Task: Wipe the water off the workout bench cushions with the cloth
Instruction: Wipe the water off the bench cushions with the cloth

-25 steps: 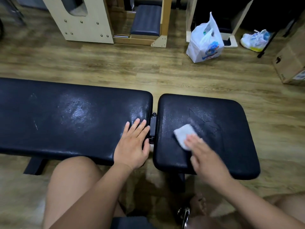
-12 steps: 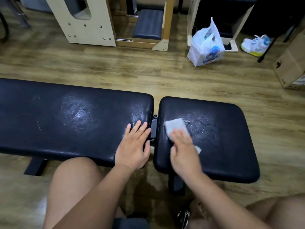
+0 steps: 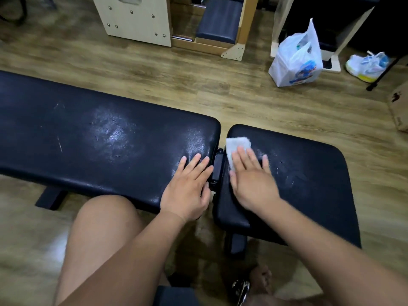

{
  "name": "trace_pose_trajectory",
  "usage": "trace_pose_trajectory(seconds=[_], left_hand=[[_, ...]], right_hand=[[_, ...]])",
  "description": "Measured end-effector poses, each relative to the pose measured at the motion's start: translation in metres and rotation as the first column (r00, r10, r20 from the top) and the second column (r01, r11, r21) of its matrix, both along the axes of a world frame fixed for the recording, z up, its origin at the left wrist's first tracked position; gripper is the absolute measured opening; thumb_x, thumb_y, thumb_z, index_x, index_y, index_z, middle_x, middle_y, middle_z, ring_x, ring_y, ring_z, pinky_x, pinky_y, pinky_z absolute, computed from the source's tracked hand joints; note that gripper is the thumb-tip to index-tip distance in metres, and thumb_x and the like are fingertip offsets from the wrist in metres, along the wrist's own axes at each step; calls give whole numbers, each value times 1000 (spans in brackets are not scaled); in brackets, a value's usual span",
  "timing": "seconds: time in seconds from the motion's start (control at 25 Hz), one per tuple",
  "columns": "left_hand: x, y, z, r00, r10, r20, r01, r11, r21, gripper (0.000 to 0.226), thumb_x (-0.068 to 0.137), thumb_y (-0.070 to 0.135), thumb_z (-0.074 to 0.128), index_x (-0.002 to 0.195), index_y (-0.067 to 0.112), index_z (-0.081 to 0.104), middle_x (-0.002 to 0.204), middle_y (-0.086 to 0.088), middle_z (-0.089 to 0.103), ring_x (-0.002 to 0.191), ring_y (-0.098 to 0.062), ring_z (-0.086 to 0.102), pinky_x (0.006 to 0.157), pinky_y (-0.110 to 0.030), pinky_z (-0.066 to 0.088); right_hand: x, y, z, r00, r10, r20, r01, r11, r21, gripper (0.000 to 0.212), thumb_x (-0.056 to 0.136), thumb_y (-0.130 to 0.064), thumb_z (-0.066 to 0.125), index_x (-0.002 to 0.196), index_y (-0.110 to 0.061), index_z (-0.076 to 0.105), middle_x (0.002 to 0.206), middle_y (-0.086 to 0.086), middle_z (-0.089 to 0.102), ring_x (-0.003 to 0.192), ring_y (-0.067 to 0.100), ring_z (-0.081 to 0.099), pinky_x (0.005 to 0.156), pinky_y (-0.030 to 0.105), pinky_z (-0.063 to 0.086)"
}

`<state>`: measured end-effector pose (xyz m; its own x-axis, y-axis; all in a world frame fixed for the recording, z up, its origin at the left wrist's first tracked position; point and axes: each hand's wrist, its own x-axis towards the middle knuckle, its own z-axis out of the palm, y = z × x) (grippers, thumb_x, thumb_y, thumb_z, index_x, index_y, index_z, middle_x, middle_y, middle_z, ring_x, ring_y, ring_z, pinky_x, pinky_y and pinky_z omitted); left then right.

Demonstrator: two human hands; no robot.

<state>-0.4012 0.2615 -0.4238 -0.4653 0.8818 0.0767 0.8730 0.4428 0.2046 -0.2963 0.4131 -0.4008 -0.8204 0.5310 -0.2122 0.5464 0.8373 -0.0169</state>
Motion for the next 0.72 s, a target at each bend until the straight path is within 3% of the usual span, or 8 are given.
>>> trace_pose_trajectory(seconds=[0.08,0.24,0.44,0.56,0.64,0.72], left_hand=[[-1,-1,1,1000,-3,8,3,1000,11,53,92,32,31,140,18,49,153,2,38,146,-19,22,121,-43,11],[1,-1,-1,1000,-15,-16,15,999,34,52,91,31,33,137,16,53,150,-1,43,144,-22,29,119,-46,17],[-2,2,-6,999,-11,-46,16,993,119,50,85,29,38,126,12,62,142,-8,52,137,-29,41,115,-49,19],[-1,0,-7,999,-23,-24,26,989,146,48,84,27,40,121,12,65,140,-10,54,136,-30,43,115,-49,20],[-1,0,-6,1000,-18,-23,21,990,138,48,84,26,39,121,12,66,140,-9,54,136,-29,42,115,-49,21],[0,1,-5,1000,-15,-25,18,992,122,49,84,26,38,122,12,65,141,-9,53,137,-29,41,115,-49,22]], right_hand=[[-31,40,0,998,-59,28,59,998,-14,57,101,-36,18,154,-17,8,163,0,0,150,19,0,119,54,2],[-62,63,3,995,-102,11,102,993,-63,52,101,-29,23,151,-14,21,162,5,12,149,24,7,119,51,6],[24,-29,1,960,250,-130,-254,967,-19,56,92,-32,28,141,-11,46,150,8,42,142,32,31,114,57,22],[86,-74,-2,914,390,-107,-396,918,-33,56,88,-30,41,141,-13,47,150,6,42,141,31,33,110,57,25],[100,-66,-3,839,538,-77,-539,842,17,56,84,-29,45,138,-15,50,148,5,46,139,27,39,105,64,26],[88,-39,-1,821,571,-22,-569,820,52,54,84,-31,43,136,-17,52,145,2,49,135,21,45,103,69,26]])
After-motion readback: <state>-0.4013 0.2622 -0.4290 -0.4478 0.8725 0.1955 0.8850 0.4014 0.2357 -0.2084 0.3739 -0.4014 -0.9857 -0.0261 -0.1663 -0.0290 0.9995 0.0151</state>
